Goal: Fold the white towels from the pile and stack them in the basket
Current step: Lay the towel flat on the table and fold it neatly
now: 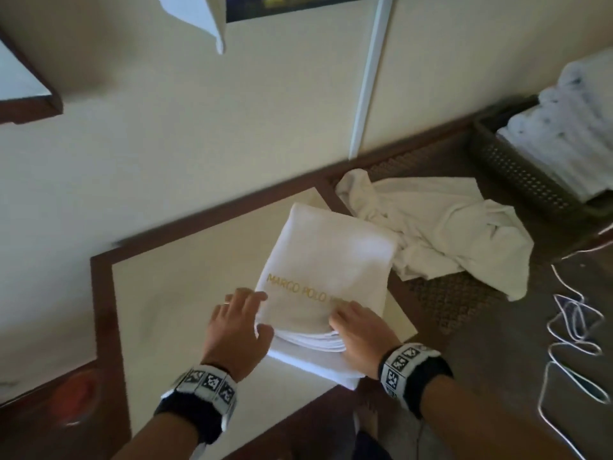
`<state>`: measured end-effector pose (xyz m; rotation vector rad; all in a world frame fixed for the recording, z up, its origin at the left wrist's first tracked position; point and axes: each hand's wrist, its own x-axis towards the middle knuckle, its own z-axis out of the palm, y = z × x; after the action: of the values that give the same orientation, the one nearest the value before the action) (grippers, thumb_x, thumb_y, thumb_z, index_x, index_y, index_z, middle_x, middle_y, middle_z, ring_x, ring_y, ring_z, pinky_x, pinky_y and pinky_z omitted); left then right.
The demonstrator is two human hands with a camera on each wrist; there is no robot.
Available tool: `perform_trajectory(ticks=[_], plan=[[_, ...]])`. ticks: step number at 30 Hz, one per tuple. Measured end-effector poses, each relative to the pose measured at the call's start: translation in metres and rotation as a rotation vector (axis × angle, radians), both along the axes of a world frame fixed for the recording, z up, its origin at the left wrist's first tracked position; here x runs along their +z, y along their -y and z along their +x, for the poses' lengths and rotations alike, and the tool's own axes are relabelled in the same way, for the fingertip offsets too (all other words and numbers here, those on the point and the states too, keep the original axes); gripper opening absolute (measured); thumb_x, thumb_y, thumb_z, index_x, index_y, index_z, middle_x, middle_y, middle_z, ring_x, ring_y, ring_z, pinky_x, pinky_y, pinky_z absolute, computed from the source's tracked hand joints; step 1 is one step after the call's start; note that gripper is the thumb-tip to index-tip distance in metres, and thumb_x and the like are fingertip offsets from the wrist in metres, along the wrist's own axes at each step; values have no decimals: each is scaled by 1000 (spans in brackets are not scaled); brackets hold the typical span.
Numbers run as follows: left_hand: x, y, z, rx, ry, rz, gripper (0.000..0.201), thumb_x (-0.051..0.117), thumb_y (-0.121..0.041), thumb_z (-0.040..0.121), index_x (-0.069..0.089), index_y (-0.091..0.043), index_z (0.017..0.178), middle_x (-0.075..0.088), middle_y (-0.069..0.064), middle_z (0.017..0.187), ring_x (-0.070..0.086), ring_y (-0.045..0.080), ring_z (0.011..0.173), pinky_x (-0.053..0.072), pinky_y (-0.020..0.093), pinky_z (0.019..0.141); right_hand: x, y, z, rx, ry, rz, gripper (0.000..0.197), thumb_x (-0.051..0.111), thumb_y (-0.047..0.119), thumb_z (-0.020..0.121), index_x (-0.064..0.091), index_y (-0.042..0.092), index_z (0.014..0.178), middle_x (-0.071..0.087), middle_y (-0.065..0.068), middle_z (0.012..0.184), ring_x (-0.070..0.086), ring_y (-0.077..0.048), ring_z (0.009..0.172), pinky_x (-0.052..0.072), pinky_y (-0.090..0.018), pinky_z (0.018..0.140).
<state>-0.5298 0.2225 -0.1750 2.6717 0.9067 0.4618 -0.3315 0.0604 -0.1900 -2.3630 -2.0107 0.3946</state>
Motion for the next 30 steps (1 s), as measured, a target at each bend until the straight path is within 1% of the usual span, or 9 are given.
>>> perform_trajectory(ticks=[5, 10, 14, 17, 20, 24, 26, 28, 30], plan=[[-14, 1, 27, -296, -367, 75, 67, 68, -53, 67, 55, -22, 124, 59, 4, 120, 63, 30, 102, 55, 44, 78, 15, -8, 25, -206, 173, 141, 48, 77, -2, 48, 55, 14, 88, 55, -6, 82, 55, -27, 68, 40, -33, 49], [0, -14, 55, -378, -238, 263, 34, 78, -14, 65, 67, -16, 97, 64, 9, 91, 65, 34, 79, 54, 42, 65, 45, 2, 33, -309, 227, 341, 38, 70, -8, 52, 50, 13, 76, 51, -5, 76, 49, -26, 64, 25, -29, 59], [-3, -20, 34, -529, -113, 386, 34, 61, -13, 74, 68, -15, 107, 64, 8, 96, 63, 32, 79, 53, 41, 64, 32, 27, 14, -271, 280, 285, 40, 71, 8, 58, 45, 18, 88, 51, -7, 89, 50, -28, 75, 36, -36, 65], [-24, -12, 10, -603, -215, 322, 35, 54, -18, 75, 65, -16, 108, 64, 7, 100, 66, 31, 83, 55, 40, 64, 12, 50, -8, -226, 217, 91, 43, 76, 27, 61, 50, 20, 96, 56, -5, 94, 56, -26, 79, 48, -37, 65], [-34, -9, -5, -626, -250, 243, 34, 55, -31, 73, 68, -18, 103, 66, 3, 102, 68, 28, 86, 58, 36, 65, 1, 66, -20, -247, 118, -34, 31, 57, 39, 76, 55, 26, 104, 53, 1, 101, 52, -21, 89, 46, -38, 74], [-26, -8, 5, -455, -194, 90, 36, 44, -48, 83, 66, -20, 77, 59, -1, 82, 62, 25, 72, 48, 32, 63, 3, 51, -15, -387, 40, -54, 48, 21, 50, 86, 59, 21, 93, 52, 2, 96, 53, -21, 92, 34, -32, 73], [-18, -12, 20, -275, -357, 45, 47, 32, -53, 92, 66, -21, 92, 54, -1, 90, 59, 25, 83, 43, 33, 66, 3, 42, -8, -567, 26, 65, 43, 31, 50, 92, 59, 17, 92, 53, 0, 95, 56, -23, 89, 43, -34, 70], [-14, -22, 29, -54, -443, -129, 50, 41, -65, 93, 56, -22, 111, 53, 0, 104, 59, 25, 96, 46, 35, 74, -2, 38, 2, -792, -81, 96, 41, 49, 53, 91, 54, 16, 109, 50, -2, 108, 55, -24, 96, 49, -39, 80], [-19, -31, 31, 54, -442, -316, 60, 52, -75, 84, 46, -23, 114, 53, -1, 108, 61, 25, 99, 48, 37, 81, -10, 35, 6, -956, -236, 10, 65, 55, 62, 83, 43, 18, 128, 46, -3, 121, 54, -27, 107, 49, -44, 90]])
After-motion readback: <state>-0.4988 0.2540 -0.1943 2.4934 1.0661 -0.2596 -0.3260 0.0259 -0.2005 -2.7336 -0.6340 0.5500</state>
